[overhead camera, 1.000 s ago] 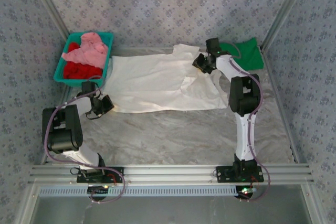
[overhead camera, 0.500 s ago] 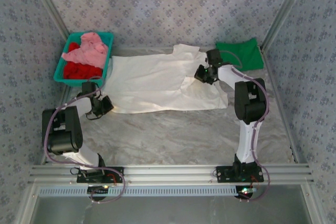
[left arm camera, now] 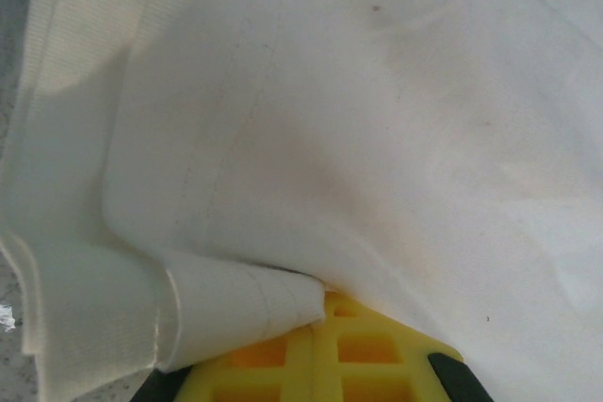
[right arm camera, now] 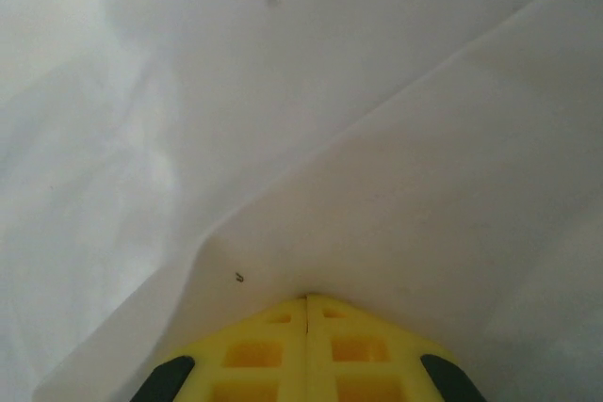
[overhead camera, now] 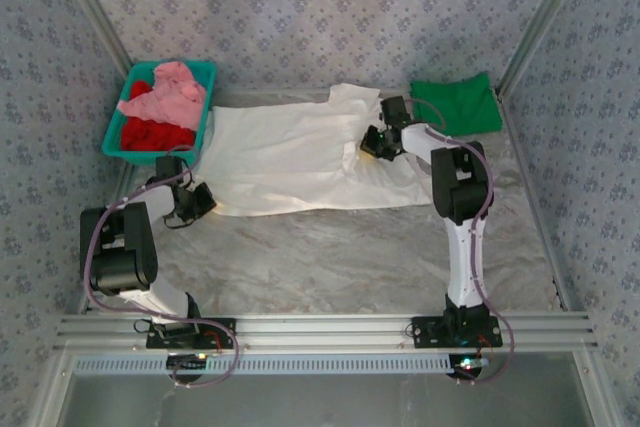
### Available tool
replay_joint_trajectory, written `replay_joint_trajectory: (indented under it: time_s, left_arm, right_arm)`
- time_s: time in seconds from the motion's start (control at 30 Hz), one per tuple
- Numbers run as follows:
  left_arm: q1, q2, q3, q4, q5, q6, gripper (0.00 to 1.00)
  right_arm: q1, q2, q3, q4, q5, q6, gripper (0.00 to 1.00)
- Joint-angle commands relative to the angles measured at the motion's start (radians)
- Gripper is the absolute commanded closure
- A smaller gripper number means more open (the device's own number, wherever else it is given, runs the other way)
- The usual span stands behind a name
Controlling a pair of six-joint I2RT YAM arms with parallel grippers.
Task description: Fold and stack the t-shirts
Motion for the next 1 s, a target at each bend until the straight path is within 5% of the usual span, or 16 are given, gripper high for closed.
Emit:
replay_joint_trajectory:
  time_s: [0.0, 0.23, 0.8, 0.97]
  left_arm:
    - [0.004, -0.01, -0.016, -0.051, -0.013, 0.004, 1.0]
    - [0.009, -0.029, -0.02, -0.056, -0.027, 0.001, 1.0]
    - [0.024, -0.115, -0.127, -0.068, -0.003, -0.039, 1.0]
    - [0.011, -0.074, -0.058, -0.069, 0.027, -0.029, 0.85]
  right_arm:
    - [0.017, 0.05, 0.07, -0.008, 0.0, -0.006, 1.0]
    - [0.017, 0.027, 0.054, -0.025, 0.029, 0.047, 1.0]
    - [-0.153, -0.149, -0.361, 0.156, 0.126, 0.127, 1.0]
    - [-0.142, -0.176, -0.331, 0.138, 0.084, 0.089, 0.98]
